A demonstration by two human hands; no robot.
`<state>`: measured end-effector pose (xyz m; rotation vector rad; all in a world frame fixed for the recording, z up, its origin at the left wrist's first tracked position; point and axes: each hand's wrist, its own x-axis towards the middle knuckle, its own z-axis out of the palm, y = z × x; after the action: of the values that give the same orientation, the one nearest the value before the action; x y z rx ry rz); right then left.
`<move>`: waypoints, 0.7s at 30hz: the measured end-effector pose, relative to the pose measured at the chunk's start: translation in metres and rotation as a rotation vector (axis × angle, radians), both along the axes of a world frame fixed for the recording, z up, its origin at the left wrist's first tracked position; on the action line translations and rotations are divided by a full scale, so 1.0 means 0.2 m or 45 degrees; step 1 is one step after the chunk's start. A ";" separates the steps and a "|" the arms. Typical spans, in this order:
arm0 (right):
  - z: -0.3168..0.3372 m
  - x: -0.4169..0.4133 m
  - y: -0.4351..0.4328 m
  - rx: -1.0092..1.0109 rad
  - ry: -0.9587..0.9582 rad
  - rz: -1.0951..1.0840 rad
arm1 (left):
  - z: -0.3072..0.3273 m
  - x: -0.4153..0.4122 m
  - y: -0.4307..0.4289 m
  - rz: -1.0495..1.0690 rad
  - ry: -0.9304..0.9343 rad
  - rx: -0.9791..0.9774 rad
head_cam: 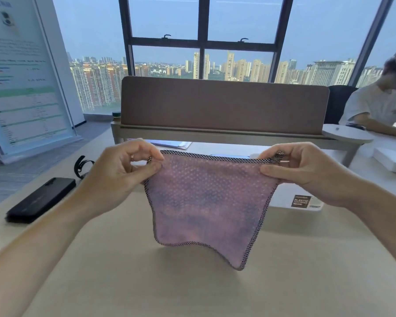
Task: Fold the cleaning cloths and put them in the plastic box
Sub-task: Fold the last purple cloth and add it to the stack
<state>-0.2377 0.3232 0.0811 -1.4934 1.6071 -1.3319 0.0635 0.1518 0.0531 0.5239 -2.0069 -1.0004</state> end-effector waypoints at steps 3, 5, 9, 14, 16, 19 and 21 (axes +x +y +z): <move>0.05 0.04 0.07 -0.075 0.104 -0.031 | 0.06 0.07 0.07 0.085 0.071 -0.008; 0.11 0.05 0.13 -0.117 0.164 -0.021 | 0.12 0.12 0.12 0.109 0.088 -0.046; 0.25 0.03 0.14 -0.233 0.126 -0.045 | 0.25 0.14 0.15 0.160 0.142 0.014; 0.23 -0.07 -0.08 -0.150 0.088 -0.149 | 0.23 0.02 -0.03 0.247 -0.063 0.059; 0.08 -0.11 -0.19 -0.063 0.127 -0.215 | 0.10 -0.04 -0.12 0.274 -0.220 0.066; -0.24 -0.16 -0.34 0.086 0.125 -0.326 | -0.20 -0.12 -0.26 0.289 -0.427 0.142; -0.47 -0.17 -0.40 0.162 0.249 -0.366 | -0.41 -0.17 -0.32 0.275 -0.549 0.183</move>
<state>-0.2707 0.2423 -0.0119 -1.3898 2.0550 -1.2334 0.0303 0.0869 -0.0284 1.0872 -2.1954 -0.9606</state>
